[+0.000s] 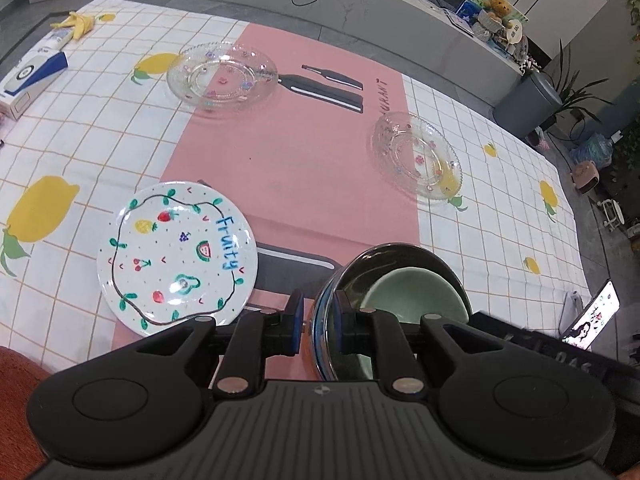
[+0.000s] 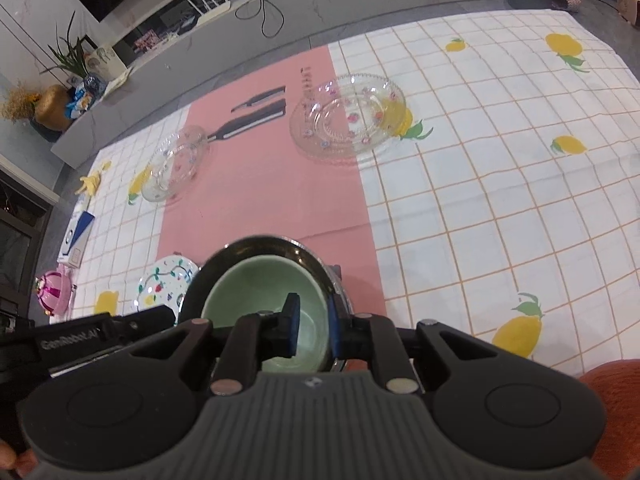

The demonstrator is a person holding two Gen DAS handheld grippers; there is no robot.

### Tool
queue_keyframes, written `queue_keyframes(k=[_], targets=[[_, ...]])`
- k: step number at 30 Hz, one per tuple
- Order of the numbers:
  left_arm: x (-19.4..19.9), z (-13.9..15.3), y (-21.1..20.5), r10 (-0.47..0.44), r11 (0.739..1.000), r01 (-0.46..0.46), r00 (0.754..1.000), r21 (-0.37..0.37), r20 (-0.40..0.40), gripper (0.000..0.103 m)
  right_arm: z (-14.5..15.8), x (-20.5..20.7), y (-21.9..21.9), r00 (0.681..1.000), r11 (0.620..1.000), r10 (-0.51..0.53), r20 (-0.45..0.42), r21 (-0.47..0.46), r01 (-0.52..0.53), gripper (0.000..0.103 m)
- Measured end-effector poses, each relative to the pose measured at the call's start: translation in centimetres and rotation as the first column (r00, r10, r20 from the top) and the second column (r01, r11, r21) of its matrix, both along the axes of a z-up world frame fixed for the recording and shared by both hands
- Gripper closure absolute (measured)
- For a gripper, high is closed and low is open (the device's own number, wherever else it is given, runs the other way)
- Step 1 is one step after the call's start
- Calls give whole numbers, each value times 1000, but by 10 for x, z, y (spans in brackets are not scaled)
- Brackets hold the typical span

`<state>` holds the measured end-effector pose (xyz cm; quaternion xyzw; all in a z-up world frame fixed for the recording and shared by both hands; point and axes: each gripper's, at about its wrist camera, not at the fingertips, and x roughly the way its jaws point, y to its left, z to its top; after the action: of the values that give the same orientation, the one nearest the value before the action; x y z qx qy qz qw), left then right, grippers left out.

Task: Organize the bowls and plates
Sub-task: 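Open the right gripper and lift away from the nested bowls, then move the right gripper to the rim of the white Fruity plate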

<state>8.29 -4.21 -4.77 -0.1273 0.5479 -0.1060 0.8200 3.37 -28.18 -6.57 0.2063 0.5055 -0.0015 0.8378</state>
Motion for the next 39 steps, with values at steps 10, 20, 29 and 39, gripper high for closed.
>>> queue_keyframes(k=[10, 20, 29, 39], targets=[[0, -7, -5, -27, 999, 26, 999, -32, -40, 88, -10, -4, -9, 999, 998, -11, -41, 60, 14, 96], [-3, 8, 7, -35, 999, 35, 999, -28, -4, 89, -5, -6, -12, 999, 998, -30, -39, 60, 33, 92], [0, 49, 71, 46, 999, -47, 995, 4, 92, 81, 40, 6, 28, 992, 993, 62, 110, 97, -72, 79], [18, 28, 134, 52, 998, -53, 998, 19, 36, 77, 36, 51, 137, 952, 950, 289, 97, 94, -298, 73]])
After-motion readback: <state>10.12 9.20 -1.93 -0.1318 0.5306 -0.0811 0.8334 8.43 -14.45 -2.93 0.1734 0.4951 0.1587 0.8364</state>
